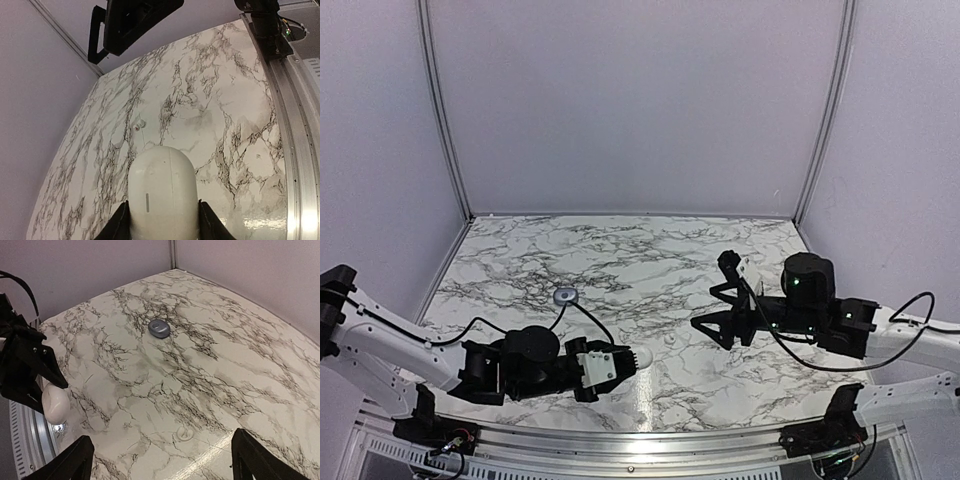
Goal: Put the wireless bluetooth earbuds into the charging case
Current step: Pick up the charging case from the center of the board, then pass from the left arm to the right
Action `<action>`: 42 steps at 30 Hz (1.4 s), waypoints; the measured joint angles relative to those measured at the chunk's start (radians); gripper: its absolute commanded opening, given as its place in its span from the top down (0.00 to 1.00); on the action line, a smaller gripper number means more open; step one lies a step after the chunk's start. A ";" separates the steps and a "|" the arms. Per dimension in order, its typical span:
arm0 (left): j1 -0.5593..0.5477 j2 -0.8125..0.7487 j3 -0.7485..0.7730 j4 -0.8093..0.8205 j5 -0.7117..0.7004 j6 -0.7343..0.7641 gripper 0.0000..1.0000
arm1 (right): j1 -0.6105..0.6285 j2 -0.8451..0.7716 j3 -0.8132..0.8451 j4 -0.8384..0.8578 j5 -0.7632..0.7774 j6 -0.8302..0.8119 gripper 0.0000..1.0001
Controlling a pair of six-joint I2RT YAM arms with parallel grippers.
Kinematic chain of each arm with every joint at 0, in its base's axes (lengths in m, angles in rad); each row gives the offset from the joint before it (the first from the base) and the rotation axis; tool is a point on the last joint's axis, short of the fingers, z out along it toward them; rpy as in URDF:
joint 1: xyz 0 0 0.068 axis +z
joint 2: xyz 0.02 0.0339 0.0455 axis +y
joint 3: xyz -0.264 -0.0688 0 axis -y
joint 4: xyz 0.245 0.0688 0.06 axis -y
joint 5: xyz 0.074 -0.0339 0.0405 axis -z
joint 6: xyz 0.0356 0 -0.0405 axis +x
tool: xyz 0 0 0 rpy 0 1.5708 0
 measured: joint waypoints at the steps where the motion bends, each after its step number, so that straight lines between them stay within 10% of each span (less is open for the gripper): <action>1: -0.011 -0.016 0.000 -0.008 -0.020 0.026 0.69 | 0.000 0.006 0.002 0.001 -0.027 -0.004 0.20; 42: -0.157 -0.072 0.029 -0.229 -0.098 0.231 0.71 | 0.189 0.700 0.500 -0.407 -0.725 -0.049 0.63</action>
